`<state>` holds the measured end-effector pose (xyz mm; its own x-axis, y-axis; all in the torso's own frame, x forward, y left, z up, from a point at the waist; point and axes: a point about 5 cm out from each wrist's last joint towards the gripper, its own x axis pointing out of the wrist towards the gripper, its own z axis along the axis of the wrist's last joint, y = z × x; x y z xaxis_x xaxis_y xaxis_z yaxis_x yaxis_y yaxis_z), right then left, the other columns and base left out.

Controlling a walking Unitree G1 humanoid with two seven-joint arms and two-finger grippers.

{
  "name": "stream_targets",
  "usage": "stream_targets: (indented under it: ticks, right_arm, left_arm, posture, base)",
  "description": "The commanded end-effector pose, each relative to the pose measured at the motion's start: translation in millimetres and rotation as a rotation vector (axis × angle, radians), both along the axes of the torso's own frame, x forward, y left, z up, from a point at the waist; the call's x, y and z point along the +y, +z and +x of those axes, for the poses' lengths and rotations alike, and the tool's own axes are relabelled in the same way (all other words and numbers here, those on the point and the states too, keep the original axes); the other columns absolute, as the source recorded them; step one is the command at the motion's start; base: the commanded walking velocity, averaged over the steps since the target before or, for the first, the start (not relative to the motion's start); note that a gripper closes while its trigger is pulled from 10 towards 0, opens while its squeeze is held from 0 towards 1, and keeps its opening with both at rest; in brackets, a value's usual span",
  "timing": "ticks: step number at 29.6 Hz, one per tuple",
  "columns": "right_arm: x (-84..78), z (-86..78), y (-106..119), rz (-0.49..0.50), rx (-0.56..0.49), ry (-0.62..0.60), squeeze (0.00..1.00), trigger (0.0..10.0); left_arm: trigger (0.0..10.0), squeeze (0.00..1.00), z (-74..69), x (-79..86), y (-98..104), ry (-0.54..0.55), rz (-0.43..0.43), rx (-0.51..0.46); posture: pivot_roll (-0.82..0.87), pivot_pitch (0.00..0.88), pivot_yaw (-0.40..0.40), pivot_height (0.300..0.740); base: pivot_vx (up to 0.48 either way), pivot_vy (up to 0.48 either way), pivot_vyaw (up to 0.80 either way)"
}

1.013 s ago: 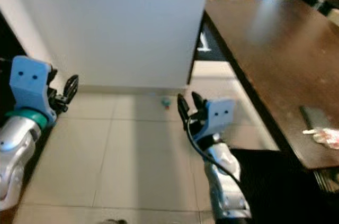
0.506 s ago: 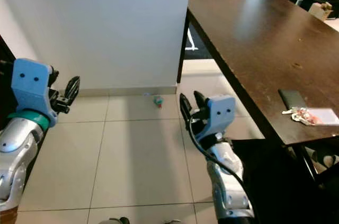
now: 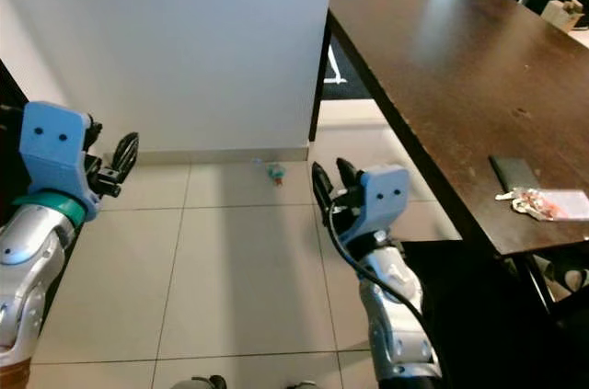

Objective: Hang keys on a hook

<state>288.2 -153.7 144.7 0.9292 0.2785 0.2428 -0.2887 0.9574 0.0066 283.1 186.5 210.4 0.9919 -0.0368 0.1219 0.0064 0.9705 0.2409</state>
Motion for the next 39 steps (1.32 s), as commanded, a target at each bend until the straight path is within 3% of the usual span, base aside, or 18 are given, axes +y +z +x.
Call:
stream_targets:
  ticks: [1,8,12,15,18,25,34,39]
  right_arm:
    - [-0.5,0.3,-3.3,0.007,0.014,0.001,0.00,10.0]
    - [-2.1,1.1,-4.4,0.003,0.017,0.001,0.00,10.0]
    - [-9.2,9.8,12.1,-0.002,-0.030,-0.039,0.00,10.0]
    - [-11.0,12.9,18.4,0.000,-0.049,-0.055,0.00,10.0]
    - [-14.4,19.9,33.0,0.016,-0.086,-0.087,0.00,10.0]
    - [-20.6,24.9,39.3,0.019,-0.092,-0.117,0.00,10.0]
    - [-19.3,25.9,41.2,0.025,-0.098,-0.121,0.00,10.0]
    - [-14.7,25.6,39.2,0.039,-0.090,-0.116,0.00,10.0]
  left_arm:
    - [10.0,0.00,-0.4,1.2,0.2,0.008,0.008,0.001]
    - [10.0,0.00,-0.3,-0.2,0.5,0.003,0.007,0.002]
    - [10.0,0.00,5.5,-13.7,7.1,-0.045,0.065,-0.028]
    - [10.0,0.00,7.7,-14.8,10.4,-0.048,0.055,-0.039]
    - [10.0,0.00,13.3,-12.6,17.3,-0.036,-0.010,-0.052]
    - [10.0,0.00,14.9,-21.1,23.7,-0.086,-0.072,-0.043]
    - [10.0,0.00,13.9,-29.5,23.8,-0.119,-0.063,-0.051]
    - [10.0,0.00,12.4,-30.5,28.5,-0.187,0.026,-0.055]
  posture:
    - [0.06,0.000,0.058,0.740]
    - [0.06,0.000,0.056,0.740]
    - [0.06,0.000,0.053,0.740]
    - [0.05,0.000,0.054,0.740]
    - [0.05,0.000,0.054,0.740]
    - [0.05,0.000,0.054,0.740]
    - [0.05,0.000,0.059,0.740]
    - [0.06,0.000,0.062,0.740]
  base:
    - [0.000,0.000,0.00]
    - [0.000,0.000,0.00]
    - [0.000,0.000,0.00]
    - [0.000,0.000,0.00]
    - [0.000,0.000,0.00]
    - [0.000,0.000,-0.76]
    - [0.000,0.000,-0.80]
    - [0.000,0.000,-0.80]
